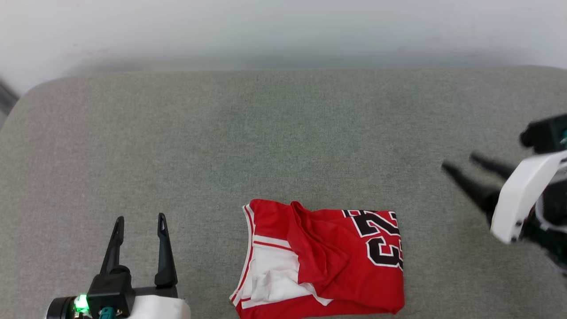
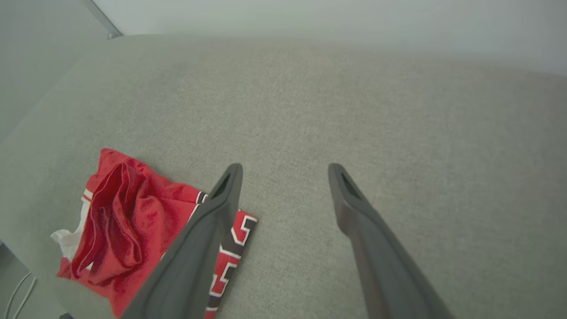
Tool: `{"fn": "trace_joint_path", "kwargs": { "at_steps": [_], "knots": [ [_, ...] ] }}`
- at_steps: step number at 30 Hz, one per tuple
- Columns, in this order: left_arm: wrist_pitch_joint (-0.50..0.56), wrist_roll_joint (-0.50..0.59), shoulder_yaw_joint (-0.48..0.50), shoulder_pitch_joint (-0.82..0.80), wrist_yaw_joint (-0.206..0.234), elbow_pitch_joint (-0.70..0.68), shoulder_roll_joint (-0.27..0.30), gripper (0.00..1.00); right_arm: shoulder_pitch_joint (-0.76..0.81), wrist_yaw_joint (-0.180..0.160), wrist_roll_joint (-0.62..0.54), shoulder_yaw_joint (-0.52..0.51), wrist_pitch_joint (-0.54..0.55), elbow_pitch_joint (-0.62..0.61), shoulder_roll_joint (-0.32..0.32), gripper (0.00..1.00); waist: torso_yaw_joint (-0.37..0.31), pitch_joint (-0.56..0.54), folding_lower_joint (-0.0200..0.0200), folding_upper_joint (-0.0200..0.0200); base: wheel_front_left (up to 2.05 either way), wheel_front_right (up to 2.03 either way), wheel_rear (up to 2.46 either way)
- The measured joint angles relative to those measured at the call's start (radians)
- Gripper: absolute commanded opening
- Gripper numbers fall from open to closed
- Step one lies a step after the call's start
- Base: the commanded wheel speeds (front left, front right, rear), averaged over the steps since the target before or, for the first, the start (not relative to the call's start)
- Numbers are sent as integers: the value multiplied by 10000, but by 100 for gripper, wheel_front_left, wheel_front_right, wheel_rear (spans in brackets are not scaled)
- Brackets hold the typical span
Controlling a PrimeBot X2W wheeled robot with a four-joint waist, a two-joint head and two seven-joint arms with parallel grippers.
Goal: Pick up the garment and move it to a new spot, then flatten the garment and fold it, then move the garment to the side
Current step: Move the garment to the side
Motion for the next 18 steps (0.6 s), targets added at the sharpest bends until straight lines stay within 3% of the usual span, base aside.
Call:
{"fn": "trace_joint_path", "kwargs": {
  "at_steps": [4, 7, 18],
  "knots": [
    [0, 0, -29, -158, -15, -8, -8, 100, 707, 0, 1653, 426, 1363, 121, -150, 100, 87, 233, 0, 0, 0, 0, 0],
    [0, 0, -63, -317, -73, -19, -12, 100, 912, 0, 2194, 577, 1781, 274, -167, 100, 161, 440, 0, 0, 0, 0, 0],
    [0, 13, -198, -932, -263, -15, -15, 100, 964, 8, 2591, 1793, 1808, 1106, 502, 100, 530, 1306, 1, 0, 0, 0, 0]
  ]
}}
